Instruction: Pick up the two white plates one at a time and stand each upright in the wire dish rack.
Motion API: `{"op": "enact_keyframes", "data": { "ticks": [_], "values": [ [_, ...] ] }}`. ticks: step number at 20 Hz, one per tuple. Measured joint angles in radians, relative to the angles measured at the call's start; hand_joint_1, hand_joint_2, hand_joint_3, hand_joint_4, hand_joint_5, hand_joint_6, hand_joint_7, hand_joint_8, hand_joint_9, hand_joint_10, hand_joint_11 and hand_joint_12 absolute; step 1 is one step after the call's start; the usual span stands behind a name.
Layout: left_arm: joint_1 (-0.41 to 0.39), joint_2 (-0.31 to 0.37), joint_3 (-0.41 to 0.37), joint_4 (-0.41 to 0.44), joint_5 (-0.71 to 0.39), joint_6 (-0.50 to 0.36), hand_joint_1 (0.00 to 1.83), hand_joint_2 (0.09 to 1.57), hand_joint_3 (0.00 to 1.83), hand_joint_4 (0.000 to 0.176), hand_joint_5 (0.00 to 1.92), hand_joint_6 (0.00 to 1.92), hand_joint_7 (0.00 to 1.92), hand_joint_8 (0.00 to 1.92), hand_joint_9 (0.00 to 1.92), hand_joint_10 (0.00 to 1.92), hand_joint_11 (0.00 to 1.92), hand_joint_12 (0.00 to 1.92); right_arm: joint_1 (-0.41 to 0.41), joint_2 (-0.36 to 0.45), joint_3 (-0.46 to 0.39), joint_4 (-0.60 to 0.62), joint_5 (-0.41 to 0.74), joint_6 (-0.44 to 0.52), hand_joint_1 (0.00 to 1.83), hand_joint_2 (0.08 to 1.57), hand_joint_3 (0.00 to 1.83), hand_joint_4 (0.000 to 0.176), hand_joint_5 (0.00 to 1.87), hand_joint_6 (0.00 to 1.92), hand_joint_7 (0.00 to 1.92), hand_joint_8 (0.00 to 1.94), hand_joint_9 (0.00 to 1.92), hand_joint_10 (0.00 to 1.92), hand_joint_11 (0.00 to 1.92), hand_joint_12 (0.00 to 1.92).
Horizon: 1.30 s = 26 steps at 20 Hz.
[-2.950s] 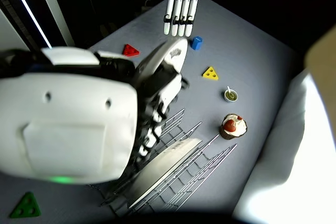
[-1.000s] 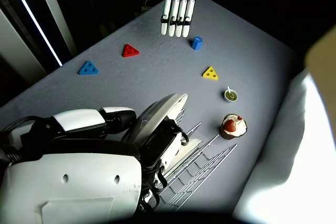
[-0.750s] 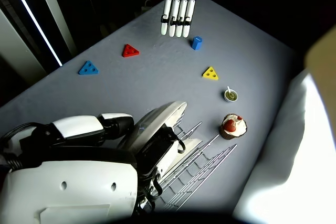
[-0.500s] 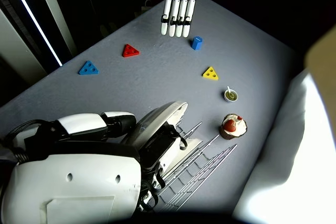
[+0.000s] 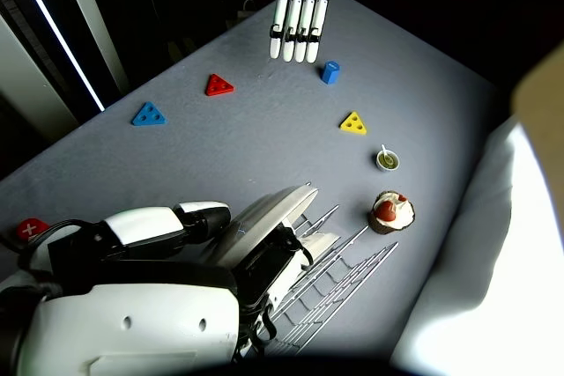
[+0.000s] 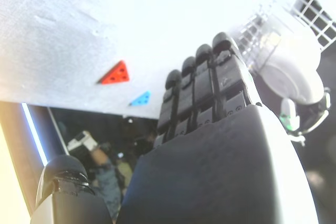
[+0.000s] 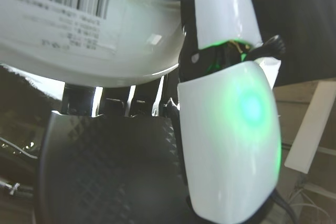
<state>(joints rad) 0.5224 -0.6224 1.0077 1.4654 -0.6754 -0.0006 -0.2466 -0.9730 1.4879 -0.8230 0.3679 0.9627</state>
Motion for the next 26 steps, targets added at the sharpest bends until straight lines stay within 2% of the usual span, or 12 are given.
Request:
{"op": "enact_keyframes", "data": {
  "ticks": [5, 8, 10, 11, 12, 14, 15, 16, 18, 22, 24, 26],
  "values": [
    [0.000, 0.000, 0.000, -0.003, 0.002, 0.000, 0.06, 0.86, 0.00, 0.000, 0.09, 0.01, 0.10, 0.01, 0.09, 0.01, 0.08, 0.01, -0.024, -0.016, 0.021, 0.007, 0.021, 0.000, 1.51, 1.01, 0.00, 0.000, 1.01, 0.79, 1.22, 0.39, 1.35, 0.32, 1.06, 1.26],
    [0.000, 0.000, 0.000, -0.004, 0.002, 0.000, 0.09, 0.86, 0.00, 0.000, 0.10, 0.00, 0.09, 0.00, 0.09, 0.00, 0.08, 0.00, -0.038, -0.021, 0.026, 0.003, 0.026, 0.000, 1.50, 1.03, 0.00, 0.000, 1.02, 0.93, 1.23, 0.19, 1.24, 0.48, 1.05, 1.27],
    [0.000, 0.000, 0.000, -0.004, 0.003, 0.000, 0.07, 0.86, 0.00, 0.000, 0.09, 0.00, 0.09, 0.00, 0.08, 0.00, 0.08, 0.00, -0.044, -0.023, 0.029, 0.002, 0.037, 0.000, 1.49, 1.05, 0.00, 0.000, 0.95, 1.03, 1.06, 0.51, 1.14, 0.65, 1.03, 1.31],
    [0.000, 0.000, 0.000, -0.005, 0.002, 0.000, 0.07, 0.86, 0.00, 0.000, 0.08, 0.00, 0.08, 0.00, 0.08, 0.00, 0.08, 0.00, -0.045, -0.023, 0.029, -0.003, 0.040, 0.000, 1.41, 1.05, 0.00, 0.000, 0.96, 1.05, 1.09, 0.60, 1.23, 0.67, 1.06, 0.74],
    [0.000, 0.000, 0.000, -0.005, 0.003, 0.000, 0.08, 0.86, 0.00, 0.000, 0.08, 0.00, 0.08, 0.00, 0.09, 0.00, 0.07, 0.00, -0.046, -0.025, 0.029, -0.008, 0.040, 0.000, 1.22, 1.11, 0.00, 0.000, 0.96, 1.00, 0.98, 0.25, 1.10, 0.27, 1.09, 0.45],
    [0.000, 0.000, 0.000, -0.007, 0.003, 0.000, 0.06, 0.85, 0.00, 0.000, 0.08, 0.00, 0.08, 0.01, 0.07, 0.01, 0.06, 0.01, -0.052, -0.025, 0.029, -0.013, 0.042, -0.005, 1.17, 1.11, 0.00, 0.000, 0.99, 0.95, 0.99, 0.02, 1.10, 0.02, 1.16, 0.19],
    [0.000, 0.000, 0.000, -0.007, 0.003, 0.000, 0.05, 0.86, 0.00, 0.000, 0.08, 0.00, 0.08, 0.01, 0.07, 0.01, 0.06, 0.01, -0.052, -0.025, 0.029, -0.019, 0.042, -0.010, 1.18, 1.09, 0.00, 0.000, 1.02, 0.90, 0.98, 0.00, 1.10, 0.01, 1.20, 0.12],
    [0.000, 0.000, 0.000, -0.008, 0.003, 0.000, 0.05, 0.86, 0.00, 0.000, 0.08, 0.00, 0.08, 0.01, 0.08, 0.01, 0.07, 0.01, -0.052, -0.025, 0.029, -0.019, 0.042, -0.010, 1.24, 1.02, 0.00, 0.000, 0.86, 0.34, 0.88, 0.01, 1.02, 0.01, 1.17, 0.08],
    [0.000, 0.000, 0.000, -0.008, 0.003, 0.000, 0.06, 0.86, 0.00, 0.000, 0.07, 0.00, 0.07, 0.00, 0.08, 0.01, 0.07, 0.01, -0.052, -0.025, 0.029, -0.019, 0.045, -0.010, 1.21, 0.98, 0.00, 0.000, 0.85, 0.03, 0.83, 0.00, 0.97, 0.00, 1.14, 0.04],
    [0.000, 0.000, 0.000, -0.008, 0.003, 0.000, 0.07, 0.85, 0.00, 0.000, 0.09, 0.01, 0.08, 0.01, 0.09, 0.01, 0.08, 0.01, -0.052, -0.025, 0.029, -0.005, 0.068, 0.000, 1.16, 0.98, 0.00, 0.000, 0.78, 0.00, 0.78, 0.00, 0.88, 0.00, 1.05, 0.00],
    [0.000, 0.000, 0.000, -0.008, 0.003, 0.000, 0.05, 0.86, 0.00, 0.000, 0.09, 0.00, 0.08, 0.00, 0.09, 0.00, 0.09, 0.01, -0.052, -0.025, 0.029, -0.005, 0.068, 0.000, 0.96, 0.92, 0.00, 0.000, 0.58, 0.00, 0.59, 0.00, 0.63, 0.00, 0.78, 0.00],
    [0.000, 0.000, 0.000, -0.008, 0.003, 0.000, 0.05, 0.86, 0.00, 0.000, 0.06, 0.00, 0.05, 0.00, 0.06, 0.00, 0.05, 0.00, -0.052, -0.025, 0.029, -0.005, 0.092, 0.003, 0.90, 0.91, 0.00, 0.000, 0.53, 0.00, 0.55, 0.00, 0.61, 0.01, 0.75, 0.01]
  ]
}}
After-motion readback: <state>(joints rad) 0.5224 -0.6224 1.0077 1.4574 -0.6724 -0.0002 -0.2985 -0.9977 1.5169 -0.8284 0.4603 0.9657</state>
